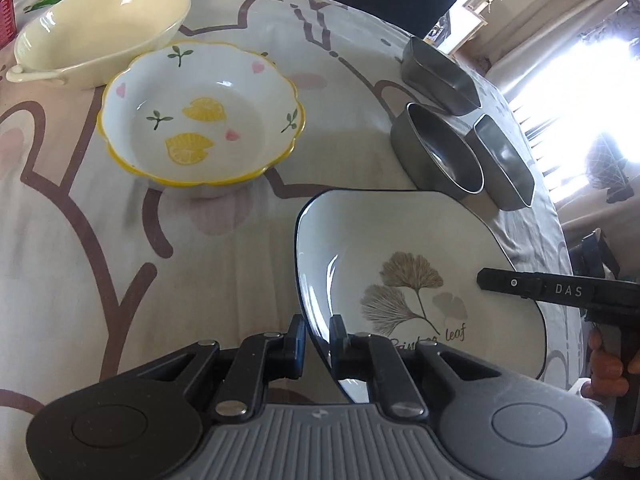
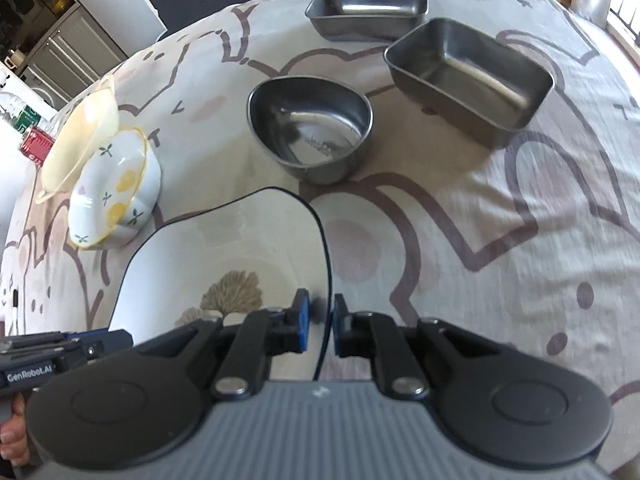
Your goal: Organize plates and bowls
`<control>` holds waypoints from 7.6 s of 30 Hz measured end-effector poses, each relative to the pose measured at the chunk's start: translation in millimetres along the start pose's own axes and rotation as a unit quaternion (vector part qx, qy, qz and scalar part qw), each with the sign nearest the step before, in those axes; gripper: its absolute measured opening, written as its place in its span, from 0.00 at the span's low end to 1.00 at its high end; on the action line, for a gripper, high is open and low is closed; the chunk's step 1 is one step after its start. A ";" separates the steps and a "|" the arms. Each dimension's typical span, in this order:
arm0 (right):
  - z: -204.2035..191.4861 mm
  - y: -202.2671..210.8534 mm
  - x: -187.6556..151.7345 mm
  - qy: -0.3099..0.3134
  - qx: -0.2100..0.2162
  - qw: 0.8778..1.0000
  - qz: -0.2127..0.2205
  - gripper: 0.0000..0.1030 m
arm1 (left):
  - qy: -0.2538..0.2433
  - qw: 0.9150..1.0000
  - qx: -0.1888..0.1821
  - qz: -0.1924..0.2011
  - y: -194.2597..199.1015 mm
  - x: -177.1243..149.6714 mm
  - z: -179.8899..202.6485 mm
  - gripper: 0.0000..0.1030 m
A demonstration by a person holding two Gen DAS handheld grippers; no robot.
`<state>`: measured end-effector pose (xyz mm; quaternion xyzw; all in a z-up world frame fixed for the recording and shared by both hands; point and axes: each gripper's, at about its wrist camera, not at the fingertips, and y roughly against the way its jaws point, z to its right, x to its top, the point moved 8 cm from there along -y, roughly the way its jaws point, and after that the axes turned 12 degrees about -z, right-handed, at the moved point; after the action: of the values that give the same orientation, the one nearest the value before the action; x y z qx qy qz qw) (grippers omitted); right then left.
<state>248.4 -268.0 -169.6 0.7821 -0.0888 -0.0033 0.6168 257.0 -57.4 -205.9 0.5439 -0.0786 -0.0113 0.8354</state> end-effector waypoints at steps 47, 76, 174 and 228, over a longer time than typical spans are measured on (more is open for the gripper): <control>-0.3 -34.7 9.8 0.054 -0.067 0.995 -0.041 0.21 | -0.016 0.999 0.028 -0.012 -11.1 9.0 6.5 0.12; 3.8 -13.7 -5.4 0.083 -0.076 0.994 -0.008 0.61 | -0.041 0.998 0.046 -0.012 -10.1 1.9 15.6 0.83; -288.3 -58.1 174.1 0.244 0.143 0.955 0.089 0.16 | 0.369 0.893 0.032 0.257 125.2 94.1 -231.0 0.24; -274.9 -77.6 230.8 0.199 0.164 0.964 0.068 0.36 | 0.226 0.950 0.005 0.215 115.3 136.7 -280.6 0.21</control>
<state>517.6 -18.7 -154.7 0.8495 -0.0170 0.2090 0.4842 424.6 229.8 -195.8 0.5068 -0.0032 0.2920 0.8111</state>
